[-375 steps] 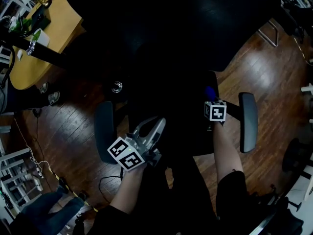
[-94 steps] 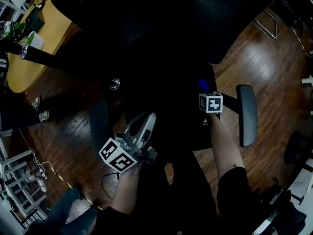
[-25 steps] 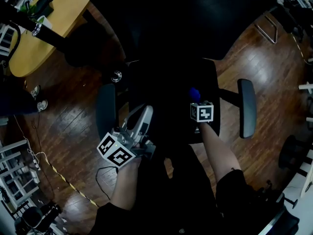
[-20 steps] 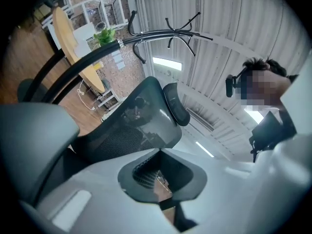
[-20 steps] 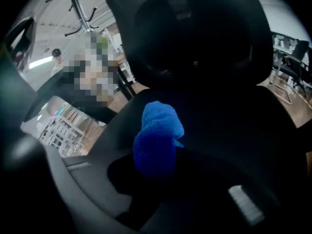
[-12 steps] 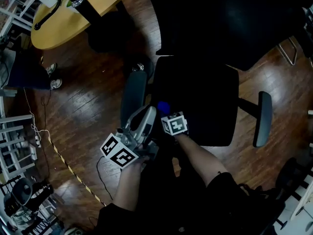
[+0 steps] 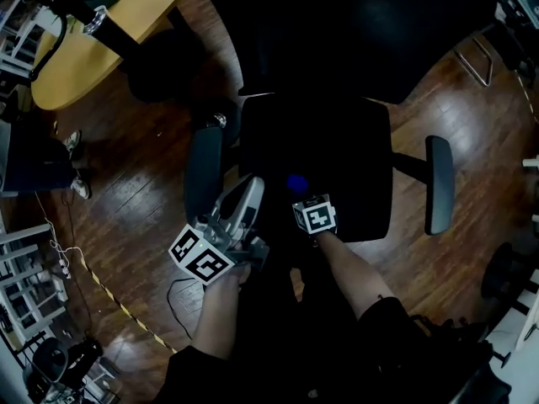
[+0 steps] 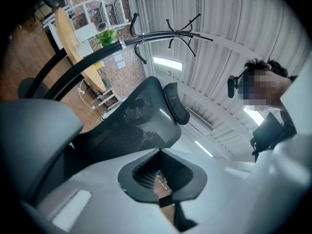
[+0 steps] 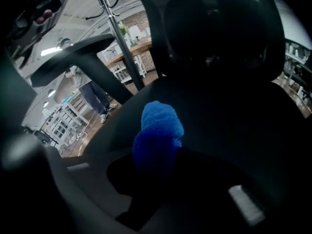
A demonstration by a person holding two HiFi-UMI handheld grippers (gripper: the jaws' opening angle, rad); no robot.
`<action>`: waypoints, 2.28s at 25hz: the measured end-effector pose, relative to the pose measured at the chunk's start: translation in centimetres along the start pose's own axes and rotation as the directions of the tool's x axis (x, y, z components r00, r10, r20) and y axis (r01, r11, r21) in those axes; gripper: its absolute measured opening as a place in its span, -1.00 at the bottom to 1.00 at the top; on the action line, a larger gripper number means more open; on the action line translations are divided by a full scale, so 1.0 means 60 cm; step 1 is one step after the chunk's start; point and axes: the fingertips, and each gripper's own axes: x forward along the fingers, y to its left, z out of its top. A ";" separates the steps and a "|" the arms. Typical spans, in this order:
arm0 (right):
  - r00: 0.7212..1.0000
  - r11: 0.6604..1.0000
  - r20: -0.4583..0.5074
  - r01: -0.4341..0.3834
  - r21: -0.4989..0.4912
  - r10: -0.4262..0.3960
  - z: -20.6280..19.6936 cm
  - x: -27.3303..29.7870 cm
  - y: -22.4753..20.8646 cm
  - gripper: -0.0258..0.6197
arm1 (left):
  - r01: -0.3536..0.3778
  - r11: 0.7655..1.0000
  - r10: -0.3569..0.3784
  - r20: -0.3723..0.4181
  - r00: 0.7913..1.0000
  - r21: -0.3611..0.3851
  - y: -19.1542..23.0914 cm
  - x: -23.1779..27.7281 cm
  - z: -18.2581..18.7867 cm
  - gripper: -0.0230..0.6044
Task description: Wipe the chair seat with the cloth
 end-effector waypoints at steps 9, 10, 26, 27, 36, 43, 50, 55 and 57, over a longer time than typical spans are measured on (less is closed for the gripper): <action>0.964 0.952 -0.016 0.264 0.156 -0.265 -0.081 -0.159 -0.263 -0.81 | 0.145 0.989 -0.150 -0.139 0.979 -0.042 -0.043 0.123 -0.072 -0.95; 0.962 0.947 -0.012 0.272 0.169 -0.274 -0.088 -0.175 -0.279 -0.81 | 0.157 0.987 -0.162 -0.149 0.975 -0.046 -0.053 0.133 -0.081 -0.95; 0.970 0.965 0.045 0.233 0.121 -0.240 -0.074 -0.194 -0.229 -0.81 | 0.138 0.990 -0.141 -0.128 0.982 -0.032 -0.081 0.120 -0.081 -0.95; 0.978 0.974 0.045 0.196 0.110 -0.202 -0.065 -0.178 -0.203 -0.81 | 0.128 0.991 -0.131 -0.115 0.985 -0.029 -0.079 0.113 -0.074 -0.95; 0.992 0.992 -0.006 -0.128 0.002 0.129 0.001 -0.041 0.072 -0.81 | 0.002 1.000 -0.002 0.001 1.000 0.005 -0.030 0.017 -0.001 -0.95; 0.975 0.977 -0.062 -0.213 -0.009 0.212 -0.034 0.010 0.173 -0.81 | -0.075 0.997 0.075 0.040 0.996 0.016 0.002 -0.034 0.022 -0.95; 0.989 0.990 -0.049 -0.135 0.027 0.136 -0.070 -0.005 0.098 -0.81 | -0.060 0.998 0.060 -0.016 0.998 0.008 0.016 -0.014 -0.011 -0.95; 0.999 0.993 -0.039 0.024 0.120 -0.020 -0.105 -0.064 -0.032 -0.81 | 0.019 0.999 -0.023 -0.109 0.994 -0.034 0.023 0.055 -0.058 -0.95; 0.995 0.984 -0.047 0.089 0.154 -0.083 -0.128 -0.097 -0.095 -0.81 | 0.056 0.998 -0.062 -0.146 0.987 -0.041 0.012 0.090 -0.080 -0.95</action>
